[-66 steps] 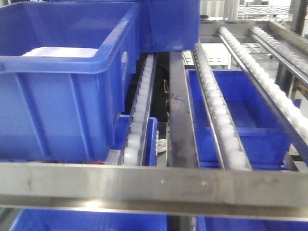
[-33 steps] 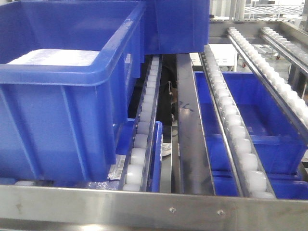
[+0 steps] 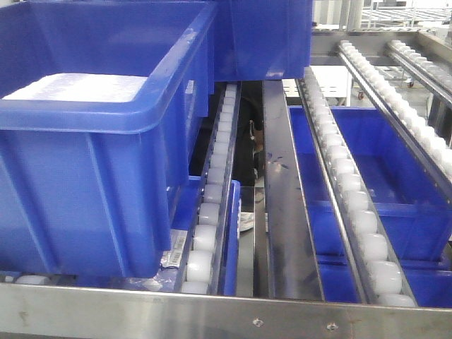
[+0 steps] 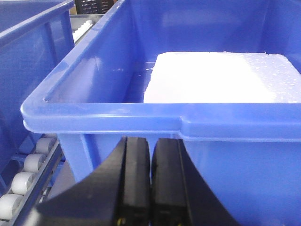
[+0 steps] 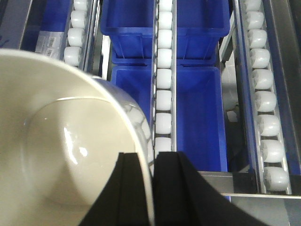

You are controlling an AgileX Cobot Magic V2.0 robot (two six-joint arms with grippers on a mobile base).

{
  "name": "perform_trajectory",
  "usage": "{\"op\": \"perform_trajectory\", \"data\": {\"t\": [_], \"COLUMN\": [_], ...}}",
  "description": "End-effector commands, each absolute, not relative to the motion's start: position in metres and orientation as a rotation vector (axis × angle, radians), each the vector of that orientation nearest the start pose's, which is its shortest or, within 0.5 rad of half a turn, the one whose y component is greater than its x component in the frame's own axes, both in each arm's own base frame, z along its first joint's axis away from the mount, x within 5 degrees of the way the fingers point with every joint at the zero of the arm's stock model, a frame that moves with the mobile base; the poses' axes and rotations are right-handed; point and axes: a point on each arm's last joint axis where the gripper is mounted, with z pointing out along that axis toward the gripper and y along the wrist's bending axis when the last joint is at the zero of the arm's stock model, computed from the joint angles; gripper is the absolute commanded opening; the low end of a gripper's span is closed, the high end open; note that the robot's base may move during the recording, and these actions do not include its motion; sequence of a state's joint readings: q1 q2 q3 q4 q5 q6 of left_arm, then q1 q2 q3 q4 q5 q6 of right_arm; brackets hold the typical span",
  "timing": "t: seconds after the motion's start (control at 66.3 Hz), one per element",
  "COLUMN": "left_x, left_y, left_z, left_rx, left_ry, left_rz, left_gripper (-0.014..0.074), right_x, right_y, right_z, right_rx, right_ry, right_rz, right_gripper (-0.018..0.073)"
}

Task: Move white bin to right shelf second layer
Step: 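Drive up to the shelf and align with its second roller layer, then lower the held white bin onto the shelf rollers with the right gripper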

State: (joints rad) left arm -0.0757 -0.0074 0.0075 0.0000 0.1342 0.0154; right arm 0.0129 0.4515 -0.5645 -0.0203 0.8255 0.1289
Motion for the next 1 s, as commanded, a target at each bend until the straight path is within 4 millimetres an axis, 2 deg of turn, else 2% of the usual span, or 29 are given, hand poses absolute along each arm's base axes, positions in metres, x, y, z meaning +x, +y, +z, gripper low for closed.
{"op": "perform_trajectory", "data": {"t": [0.0, 0.045, 0.06, 0.106, 0.166, 0.317, 0.754, 0.98], "left_x": [0.056, 0.056, 0.056, 0.056, 0.056, 0.056, 0.056, 0.056], "left_y": [-0.005, -0.005, -0.005, -0.005, -0.005, -0.005, -0.005, -0.005], "left_z": [0.195, 0.195, 0.195, 0.195, 0.195, 0.195, 0.195, 0.195], "left_rx": [0.072, 0.072, 0.072, 0.072, 0.072, 0.072, 0.072, 0.072], "left_ry": [1.551, 1.551, 1.551, 1.551, 1.551, 1.551, 1.551, 1.551], "left_rz": [-0.053, -0.053, -0.053, -0.053, -0.053, -0.053, -0.053, -0.053], "left_gripper": [0.0085, 0.0085, 0.0085, 0.0085, 0.0085, 0.0085, 0.0085, 0.0085], "right_x": [0.083, 0.085, 0.157, 0.171, 0.181, 0.195, 0.204, 0.212], "right_y": [-0.001, -0.001, 0.000, -0.002, -0.006, -0.017, -0.013, -0.013], "right_z": [0.318, 0.319, 0.295, 0.289, 0.283, 0.272, 0.263, 0.251], "right_rx": [0.110, 0.109, 0.107, 0.136, 0.157, 0.239, 0.221, 0.227], "right_ry": [2.044, 2.030, 2.156, 2.167, 2.173, 2.199, 2.223, 2.280], "right_rz": [0.054, 0.054, 0.044, 0.058, 0.050, 0.032, 0.053, 0.051], "right_gripper": [0.0048, 0.0048, 0.0048, 0.0048, 0.0048, 0.0048, 0.0048, 0.0050]}}
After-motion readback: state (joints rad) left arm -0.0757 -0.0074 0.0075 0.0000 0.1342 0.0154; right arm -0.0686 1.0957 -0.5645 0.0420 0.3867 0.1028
